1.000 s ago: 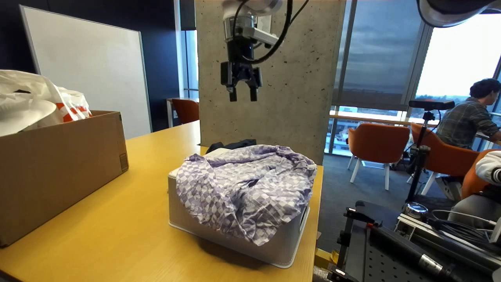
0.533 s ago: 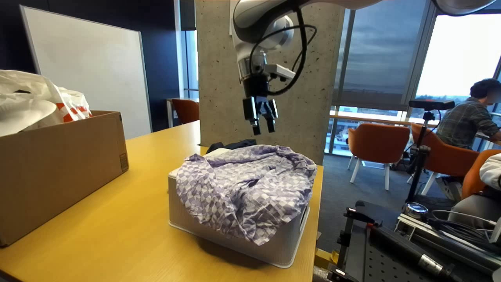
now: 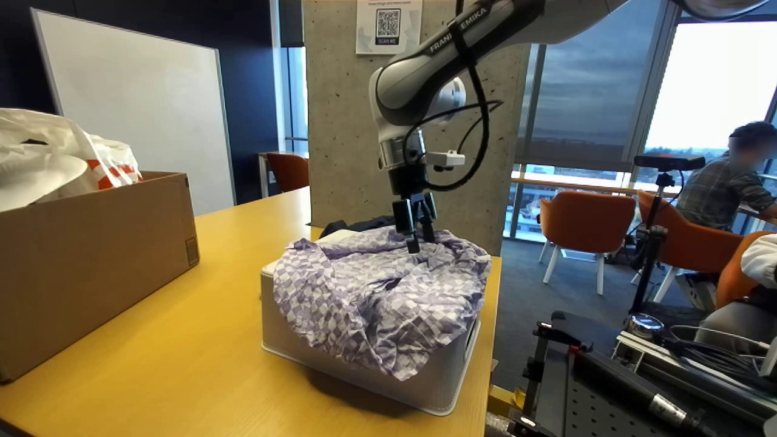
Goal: Cover the top of the basket fully with the purple cloth
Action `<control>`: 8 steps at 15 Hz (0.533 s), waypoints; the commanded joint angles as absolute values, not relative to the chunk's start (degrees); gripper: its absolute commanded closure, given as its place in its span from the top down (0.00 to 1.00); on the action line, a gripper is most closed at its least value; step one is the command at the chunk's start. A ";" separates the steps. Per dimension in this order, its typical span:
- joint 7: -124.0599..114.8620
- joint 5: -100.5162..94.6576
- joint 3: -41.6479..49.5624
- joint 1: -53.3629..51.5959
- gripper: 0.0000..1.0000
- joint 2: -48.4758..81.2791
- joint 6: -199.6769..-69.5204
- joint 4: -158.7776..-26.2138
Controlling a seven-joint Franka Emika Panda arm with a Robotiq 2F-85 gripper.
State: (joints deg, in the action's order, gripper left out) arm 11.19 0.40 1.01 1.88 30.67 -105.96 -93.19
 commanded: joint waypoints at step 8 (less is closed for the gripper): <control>10.59 -2.11 -0.32 0.43 1.00 24.10 -107.43 -97.82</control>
State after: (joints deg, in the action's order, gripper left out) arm 11.00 0.37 0.16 1.43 26.72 -106.13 -96.44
